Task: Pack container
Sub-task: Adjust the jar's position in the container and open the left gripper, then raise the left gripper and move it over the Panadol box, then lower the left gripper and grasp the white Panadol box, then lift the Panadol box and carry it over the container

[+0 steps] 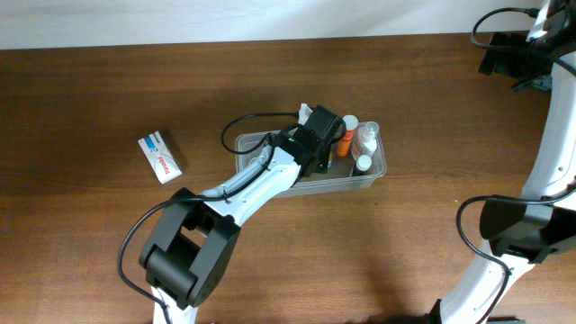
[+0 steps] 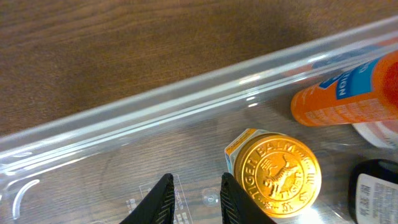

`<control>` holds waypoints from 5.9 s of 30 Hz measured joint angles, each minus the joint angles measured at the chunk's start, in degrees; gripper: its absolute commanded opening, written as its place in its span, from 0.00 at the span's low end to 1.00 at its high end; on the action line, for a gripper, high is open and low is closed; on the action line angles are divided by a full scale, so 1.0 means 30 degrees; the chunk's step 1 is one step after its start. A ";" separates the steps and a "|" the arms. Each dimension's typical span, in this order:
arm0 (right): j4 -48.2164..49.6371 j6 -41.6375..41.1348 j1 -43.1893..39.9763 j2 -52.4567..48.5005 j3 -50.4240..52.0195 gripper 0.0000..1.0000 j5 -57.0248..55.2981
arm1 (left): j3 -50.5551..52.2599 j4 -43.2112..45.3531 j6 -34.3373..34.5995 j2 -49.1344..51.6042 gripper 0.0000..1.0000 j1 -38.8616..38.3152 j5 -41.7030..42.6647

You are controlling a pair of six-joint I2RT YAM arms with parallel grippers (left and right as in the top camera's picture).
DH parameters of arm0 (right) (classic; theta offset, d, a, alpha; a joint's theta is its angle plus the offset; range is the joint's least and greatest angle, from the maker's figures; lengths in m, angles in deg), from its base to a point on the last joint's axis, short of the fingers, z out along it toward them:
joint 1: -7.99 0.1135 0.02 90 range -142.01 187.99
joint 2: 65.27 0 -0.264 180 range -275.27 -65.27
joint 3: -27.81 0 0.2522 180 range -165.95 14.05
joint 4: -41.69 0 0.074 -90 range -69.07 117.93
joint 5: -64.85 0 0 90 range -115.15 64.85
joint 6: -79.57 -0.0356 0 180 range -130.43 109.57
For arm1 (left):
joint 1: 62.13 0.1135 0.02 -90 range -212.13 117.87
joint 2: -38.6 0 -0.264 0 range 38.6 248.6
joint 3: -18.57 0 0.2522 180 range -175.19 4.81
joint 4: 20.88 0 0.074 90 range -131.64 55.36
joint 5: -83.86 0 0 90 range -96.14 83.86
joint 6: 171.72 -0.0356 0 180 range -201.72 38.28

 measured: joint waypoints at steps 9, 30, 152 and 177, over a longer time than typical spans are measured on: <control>0.0000 0.0000 0.0000 0.0000 0.0000 0.98 0.0000 | 0.0000 0.0138 0.0007 0.0189 0.26 -0.0073 0.0015; 0.0000 0.0000 0.0000 0.0000 0.0000 0.99 0.0000 | 0.0000 0.1013 0.0015 0.0204 0.77 -0.0597 0.0335; 0.0000 0.0007 0.0000 0.0007 0.0000 0.98 0.0000 | 0.2193 -0.3104 -0.1027 0.0007 0.41 1.4491 0.2157; -0.0007 0.0000 0.0000 0.0007 0.0000 0.98 0.0007 | -0.1588 -0.6484 -0.4095 -0.0364 0.42 1.4105 0.4575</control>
